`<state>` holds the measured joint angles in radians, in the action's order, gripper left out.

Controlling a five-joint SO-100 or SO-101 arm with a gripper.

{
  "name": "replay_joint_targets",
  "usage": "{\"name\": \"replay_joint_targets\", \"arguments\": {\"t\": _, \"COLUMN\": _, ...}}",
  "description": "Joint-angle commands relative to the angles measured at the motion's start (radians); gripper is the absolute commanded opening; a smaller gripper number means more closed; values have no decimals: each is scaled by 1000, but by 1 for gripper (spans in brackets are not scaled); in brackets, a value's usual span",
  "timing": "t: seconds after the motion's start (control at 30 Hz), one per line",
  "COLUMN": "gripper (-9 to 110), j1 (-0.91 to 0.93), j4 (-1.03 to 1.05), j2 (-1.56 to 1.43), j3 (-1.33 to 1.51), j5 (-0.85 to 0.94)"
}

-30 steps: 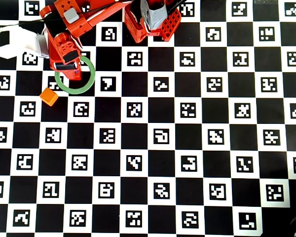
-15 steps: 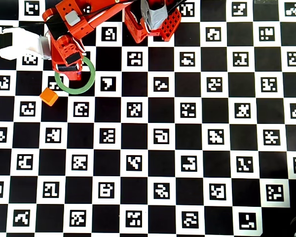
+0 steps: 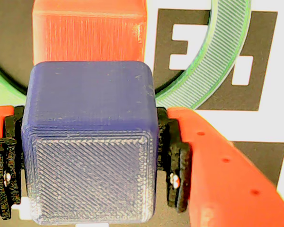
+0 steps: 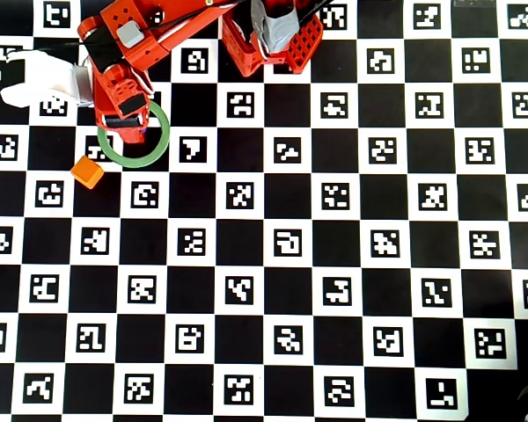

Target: Grab the red cube then put it in the green circle then put the blue cube on top and finally the orange cube on top

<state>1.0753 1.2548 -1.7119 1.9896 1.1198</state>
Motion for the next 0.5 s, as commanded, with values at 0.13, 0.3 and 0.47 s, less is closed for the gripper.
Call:
{"name": "replay_joint_targets", "arguments": {"t": 0.13, "gripper": 3, "j1": -11, "j4": -29, "j2": -6, "j3": 3, "j5": -9}}
{"name": "replay_joint_targets", "arguments": {"t": 0.3, "gripper": 3, "j1": -8, "j4": -41, "j2": 0, "j3": 8, "j5": -11}}
{"name": "replay_joint_targets", "arguments": {"t": 0.47, "gripper": 3, "j1": -8, "j4": -48, "j2": 2, "j3": 9, "j5": -15}}
